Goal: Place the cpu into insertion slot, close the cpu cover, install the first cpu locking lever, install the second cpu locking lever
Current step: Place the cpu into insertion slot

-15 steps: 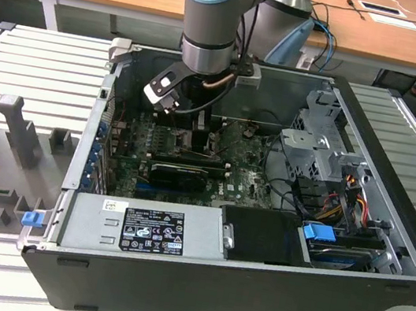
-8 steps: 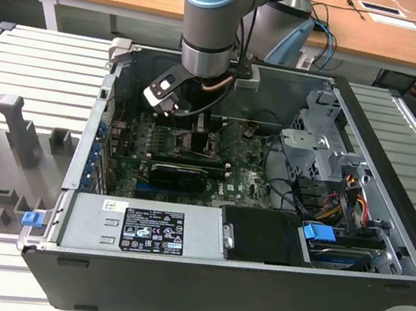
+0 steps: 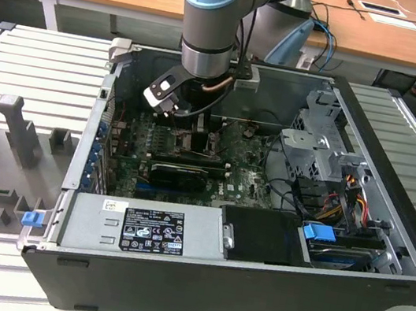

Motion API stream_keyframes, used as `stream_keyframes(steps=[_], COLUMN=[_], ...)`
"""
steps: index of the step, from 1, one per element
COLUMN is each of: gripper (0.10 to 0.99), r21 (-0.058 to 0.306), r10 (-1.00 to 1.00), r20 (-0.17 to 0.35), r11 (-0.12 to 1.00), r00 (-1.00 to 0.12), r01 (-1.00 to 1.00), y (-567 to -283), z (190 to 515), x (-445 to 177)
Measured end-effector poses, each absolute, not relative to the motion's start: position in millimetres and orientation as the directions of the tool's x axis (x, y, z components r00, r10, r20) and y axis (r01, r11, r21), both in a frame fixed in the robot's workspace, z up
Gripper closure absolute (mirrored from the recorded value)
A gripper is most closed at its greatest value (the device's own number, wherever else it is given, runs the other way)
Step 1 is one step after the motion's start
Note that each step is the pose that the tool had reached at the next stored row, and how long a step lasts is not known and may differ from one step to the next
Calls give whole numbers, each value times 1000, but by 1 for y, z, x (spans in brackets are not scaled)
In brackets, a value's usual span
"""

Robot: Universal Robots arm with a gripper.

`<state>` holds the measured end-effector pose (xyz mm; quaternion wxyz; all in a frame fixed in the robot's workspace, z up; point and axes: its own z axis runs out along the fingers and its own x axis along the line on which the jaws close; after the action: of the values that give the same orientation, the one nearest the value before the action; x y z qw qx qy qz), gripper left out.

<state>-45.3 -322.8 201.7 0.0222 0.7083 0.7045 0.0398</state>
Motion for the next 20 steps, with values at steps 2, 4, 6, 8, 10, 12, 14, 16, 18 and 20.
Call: stream_keyframes(steps=[2, 4, 6, 8, 10, 12, 14, 16, 18, 20], gripper=[482, 482, 482, 482, 482, 482, 482, 482, 482, 482], r21=[87, 87, 87, 87, 87, 88, 88, 87, 88, 87], r10=[1000, 999, 999, 999, 999, 1000, 1000, 1000, 1000, 1000], r20=[31, 43, 47, 46, 33, 20, 11, 11, 16, 17], r11=[-7, -8, -9, -8, -7, -6, -5, -5, -6, -6], r00=[4, 4, 4, 4, 4, 4, 4, 4, 4, 4], r01=[996, 996, 996, 996, 996, 996, 996, 996, 996, 996], y=[-322, -321, -321, -321, -321, -321, -321, -321, -320, -320], z=[201, 201, 201, 201, 202, 202, 202, 202, 202, 204], x=[-45, -45, -45, -45, -45, -45, -45, -45, -45, -45])
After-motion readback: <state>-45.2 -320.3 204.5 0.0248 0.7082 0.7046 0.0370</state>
